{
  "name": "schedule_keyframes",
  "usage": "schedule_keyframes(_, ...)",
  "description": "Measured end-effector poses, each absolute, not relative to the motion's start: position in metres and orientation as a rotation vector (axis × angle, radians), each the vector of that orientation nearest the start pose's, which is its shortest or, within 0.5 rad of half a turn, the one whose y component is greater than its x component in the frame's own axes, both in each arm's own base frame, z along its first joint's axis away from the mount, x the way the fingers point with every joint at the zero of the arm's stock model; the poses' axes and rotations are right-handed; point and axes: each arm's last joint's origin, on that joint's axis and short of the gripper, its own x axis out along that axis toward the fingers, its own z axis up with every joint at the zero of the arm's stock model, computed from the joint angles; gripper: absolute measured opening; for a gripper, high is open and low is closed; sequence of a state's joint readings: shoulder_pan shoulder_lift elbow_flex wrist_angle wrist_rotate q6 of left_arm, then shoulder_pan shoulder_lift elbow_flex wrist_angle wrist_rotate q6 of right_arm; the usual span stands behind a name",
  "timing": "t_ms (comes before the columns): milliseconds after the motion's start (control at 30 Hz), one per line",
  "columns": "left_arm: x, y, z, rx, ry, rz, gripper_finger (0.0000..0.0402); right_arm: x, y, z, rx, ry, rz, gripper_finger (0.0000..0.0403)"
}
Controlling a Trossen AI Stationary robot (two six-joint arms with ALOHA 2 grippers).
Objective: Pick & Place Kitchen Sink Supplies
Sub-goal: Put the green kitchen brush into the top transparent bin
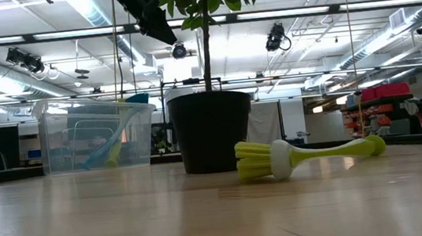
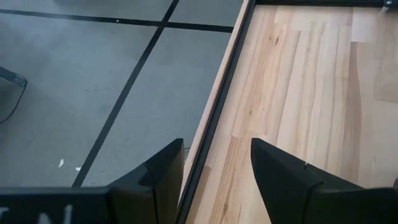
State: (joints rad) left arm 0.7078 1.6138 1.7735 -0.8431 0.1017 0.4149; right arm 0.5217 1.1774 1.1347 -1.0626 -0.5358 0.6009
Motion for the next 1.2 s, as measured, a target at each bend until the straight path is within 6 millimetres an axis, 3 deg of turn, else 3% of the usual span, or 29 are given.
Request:
schedule_keyframes(433, 0.259, 0.218, 0.405, 0.143, 0.748, 0.431, 0.019, 0.183, 0.099, 0.312, 0.396, 1.302, 0.432, 0.0188)
schedule_keyframes(1000, 0.259, 0.218, 0.405, 0.141, 0.749, 0.433, 0.019, 0.194, 0.059, 0.307, -0.079, 1.184, 0.176, 0.0183)
schedule_keyframes(1200, 0.259, 0.219, 0.404, 0.137, 0.749, 0.434, 0.019, 0.196, 0.051, 0.285, -0.119, 1.211, 0.186, 0.0183)
